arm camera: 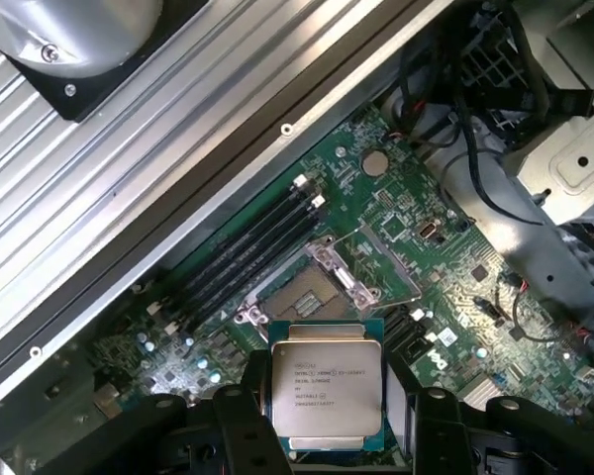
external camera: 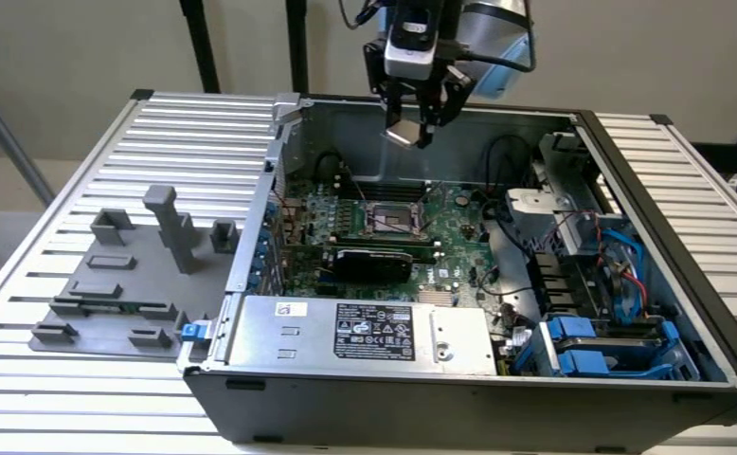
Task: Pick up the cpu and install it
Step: 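Place the cpu into insertion slot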
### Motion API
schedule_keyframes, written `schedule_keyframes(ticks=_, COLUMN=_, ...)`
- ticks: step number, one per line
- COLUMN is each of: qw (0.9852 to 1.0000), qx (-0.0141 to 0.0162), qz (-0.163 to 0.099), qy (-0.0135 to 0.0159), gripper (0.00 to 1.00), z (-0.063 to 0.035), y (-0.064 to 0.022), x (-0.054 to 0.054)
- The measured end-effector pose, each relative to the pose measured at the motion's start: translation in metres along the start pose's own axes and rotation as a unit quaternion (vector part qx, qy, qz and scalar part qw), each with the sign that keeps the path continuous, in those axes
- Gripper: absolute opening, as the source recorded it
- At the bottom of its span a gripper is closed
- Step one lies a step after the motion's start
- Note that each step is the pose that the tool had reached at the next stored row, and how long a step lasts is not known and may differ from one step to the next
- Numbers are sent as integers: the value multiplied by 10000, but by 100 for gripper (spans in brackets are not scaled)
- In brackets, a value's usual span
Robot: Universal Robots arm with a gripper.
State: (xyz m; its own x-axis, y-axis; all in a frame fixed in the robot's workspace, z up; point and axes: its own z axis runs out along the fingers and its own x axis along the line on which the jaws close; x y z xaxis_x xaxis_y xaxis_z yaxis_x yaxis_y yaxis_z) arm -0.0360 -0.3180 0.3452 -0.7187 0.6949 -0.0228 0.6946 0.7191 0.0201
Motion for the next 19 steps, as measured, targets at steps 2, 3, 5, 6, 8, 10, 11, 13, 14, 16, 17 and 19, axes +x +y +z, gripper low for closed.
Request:
schedule_keyframes(ticks=2, qw=9998, qx=4, qz=180, qy=-4, gripper=55, z=8, y=0, x=0)
schedule_keyframes(ticks=3, qw=9996, qx=6, qz=270, qy=-5, gripper=55, z=11, y=0, x=0)
schedule_keyframes(ticks=5, qw=9990, qx=10, qz=457, qy=-9, gripper=55, z=19, y=0, x=0)
schedule_keyframes(ticks=6, qw=9985, qx=13, qz=547, qy=-11, gripper=55, z=23, y=0, x=1)
schedule_keyframes(ticks=8, qw=9974, qx=17, qz=724, qy=-15, gripper=55, z=31, y=-1, x=1)
schedule_keyframes(ticks=10, qw=9959, qx=21, qz=906, qy=-18, gripper=55, z=38, y=-1, x=1)
schedule_keyframes(ticks=11, qw=9949, qx=23, qz=1003, qy=-20, gripper=55, z=43, y=-1, x=1)
schedule_keyframes(ticks=13, qw=9930, qx=27, qz=1182, qy=-24, gripper=55, z=51, y=-1, x=1)
schedule_keyframes(ticks=14, qw=9919, qx=29, qz=1268, qy=-25, gripper=55, z=55, y=-1, x=1)
schedule_keyframes(ticks=16, qw=9894, qx=33, qz=1449, qy=-29, gripper=55, z=62, y=-1, x=1)
schedule_keyframes(ticks=17, qw=9881, qx=35, qz=1538, qy=-31, gripper=55, z=67, y=-1, x=2)
schedule_keyframes(ticks=19, qw=9851, qx=39, qz=1718, qy=-34, gripper=55, z=75, y=-1, x=2)
